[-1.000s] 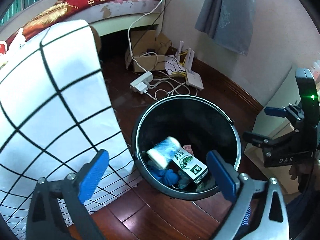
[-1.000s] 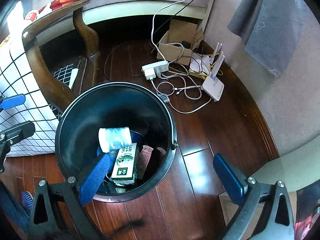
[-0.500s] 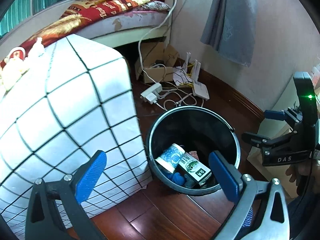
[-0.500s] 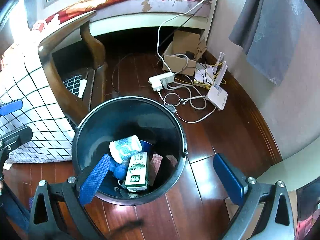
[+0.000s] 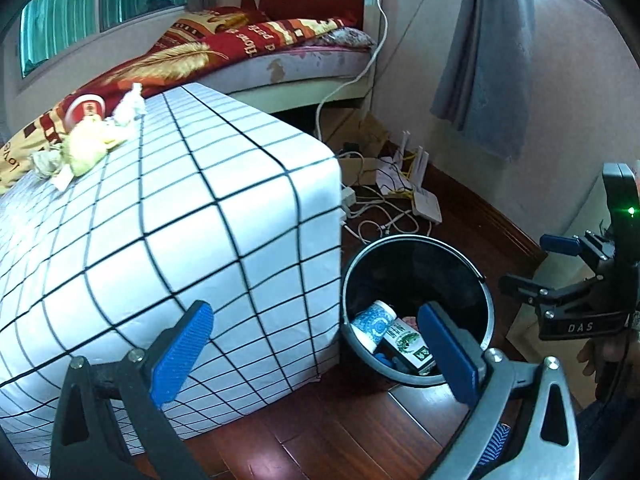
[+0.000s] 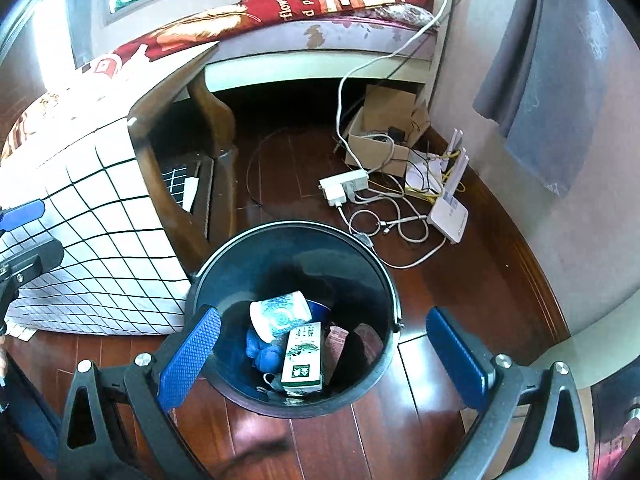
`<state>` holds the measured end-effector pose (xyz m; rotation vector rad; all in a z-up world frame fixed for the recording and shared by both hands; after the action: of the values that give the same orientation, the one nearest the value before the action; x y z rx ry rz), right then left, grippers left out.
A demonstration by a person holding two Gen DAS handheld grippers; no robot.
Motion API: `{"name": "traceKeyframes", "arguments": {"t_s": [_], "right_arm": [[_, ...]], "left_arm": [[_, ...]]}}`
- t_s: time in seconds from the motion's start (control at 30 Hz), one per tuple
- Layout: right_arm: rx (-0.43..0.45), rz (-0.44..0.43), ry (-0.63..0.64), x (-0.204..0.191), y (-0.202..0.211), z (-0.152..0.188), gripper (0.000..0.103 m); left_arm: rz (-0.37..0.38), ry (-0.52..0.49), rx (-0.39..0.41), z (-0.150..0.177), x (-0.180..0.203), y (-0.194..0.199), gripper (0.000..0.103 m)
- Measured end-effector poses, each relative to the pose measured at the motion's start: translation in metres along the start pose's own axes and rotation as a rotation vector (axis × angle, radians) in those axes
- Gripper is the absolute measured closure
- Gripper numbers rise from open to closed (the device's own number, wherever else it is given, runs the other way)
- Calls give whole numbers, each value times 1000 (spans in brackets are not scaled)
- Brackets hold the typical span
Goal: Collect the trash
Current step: 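Move both tools back toward the red cup and yellow cloth on the box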
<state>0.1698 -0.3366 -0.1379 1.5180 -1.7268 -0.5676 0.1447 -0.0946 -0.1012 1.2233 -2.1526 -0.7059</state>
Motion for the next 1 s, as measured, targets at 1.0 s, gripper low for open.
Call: {"name": "traceKeyframes", "arguments": {"t_s": [1.0], "right_arm": [[280,-254,82,-172,83,-154,0]], "left_arm": [[-249,260,218,-10,-174,129,1]]}}
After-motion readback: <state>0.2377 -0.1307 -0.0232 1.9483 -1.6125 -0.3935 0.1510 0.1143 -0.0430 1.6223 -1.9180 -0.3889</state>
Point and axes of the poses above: each gripper's, at about its wrist camera, not at the fingertips, and y roughly against the way its jaws point, x to its right, z to its underside, the point moved 3 cm from there along -y, roughly the way its jaws point, and after that the axes turned 15 degrees about z, right-handed, at the moved point
